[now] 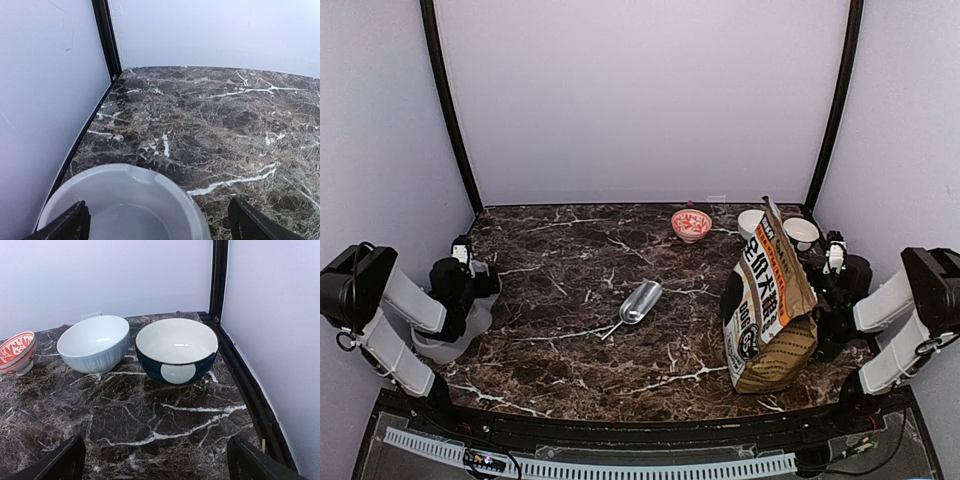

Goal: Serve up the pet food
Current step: Move the pet food bag to the center of the board.

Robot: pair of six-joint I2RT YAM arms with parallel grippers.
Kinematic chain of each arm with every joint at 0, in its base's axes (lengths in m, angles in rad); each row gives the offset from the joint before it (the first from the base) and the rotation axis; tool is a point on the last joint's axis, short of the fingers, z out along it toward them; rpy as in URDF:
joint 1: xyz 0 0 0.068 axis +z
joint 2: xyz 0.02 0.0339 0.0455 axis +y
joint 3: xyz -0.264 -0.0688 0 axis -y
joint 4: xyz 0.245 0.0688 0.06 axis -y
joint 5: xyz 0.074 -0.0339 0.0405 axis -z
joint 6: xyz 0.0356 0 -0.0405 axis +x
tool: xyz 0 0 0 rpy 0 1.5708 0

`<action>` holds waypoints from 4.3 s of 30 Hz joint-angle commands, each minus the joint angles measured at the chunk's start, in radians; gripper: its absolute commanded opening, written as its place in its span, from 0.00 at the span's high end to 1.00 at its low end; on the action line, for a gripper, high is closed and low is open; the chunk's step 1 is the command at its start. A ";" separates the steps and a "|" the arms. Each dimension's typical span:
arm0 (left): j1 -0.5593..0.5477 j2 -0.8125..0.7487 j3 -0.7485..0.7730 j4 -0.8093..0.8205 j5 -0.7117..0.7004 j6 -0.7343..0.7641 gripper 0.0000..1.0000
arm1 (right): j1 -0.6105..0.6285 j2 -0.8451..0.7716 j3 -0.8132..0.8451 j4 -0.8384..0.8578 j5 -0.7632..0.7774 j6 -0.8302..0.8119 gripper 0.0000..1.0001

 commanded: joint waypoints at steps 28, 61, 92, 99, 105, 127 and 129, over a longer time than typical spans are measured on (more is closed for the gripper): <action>-0.046 -0.210 0.232 -0.396 -0.132 -0.026 0.01 | 0.085 -0.340 0.236 -0.404 0.195 0.008 0.01; -0.141 -0.272 0.874 -1.312 0.055 -0.262 0.02 | 0.324 -0.313 1.302 -1.932 -0.304 0.260 0.15; -0.143 -0.337 0.872 -1.340 0.088 -0.147 0.11 | 0.604 -0.211 1.370 -2.190 -0.035 0.293 0.88; -0.142 -0.348 0.867 -1.335 0.091 -0.138 0.13 | 0.605 -0.213 1.418 -2.102 -0.025 0.284 1.00; -0.144 -0.358 0.861 -1.331 0.090 -0.128 0.13 | 0.605 -0.192 1.473 -2.017 -0.044 0.277 1.00; -0.143 -0.358 0.855 -1.323 0.090 -0.102 0.14 | 0.604 -0.044 1.606 -1.791 -0.040 0.271 1.00; -0.143 -0.359 0.854 -1.324 0.088 -0.101 0.14 | 0.604 -0.033 1.611 -1.784 -0.024 0.266 1.00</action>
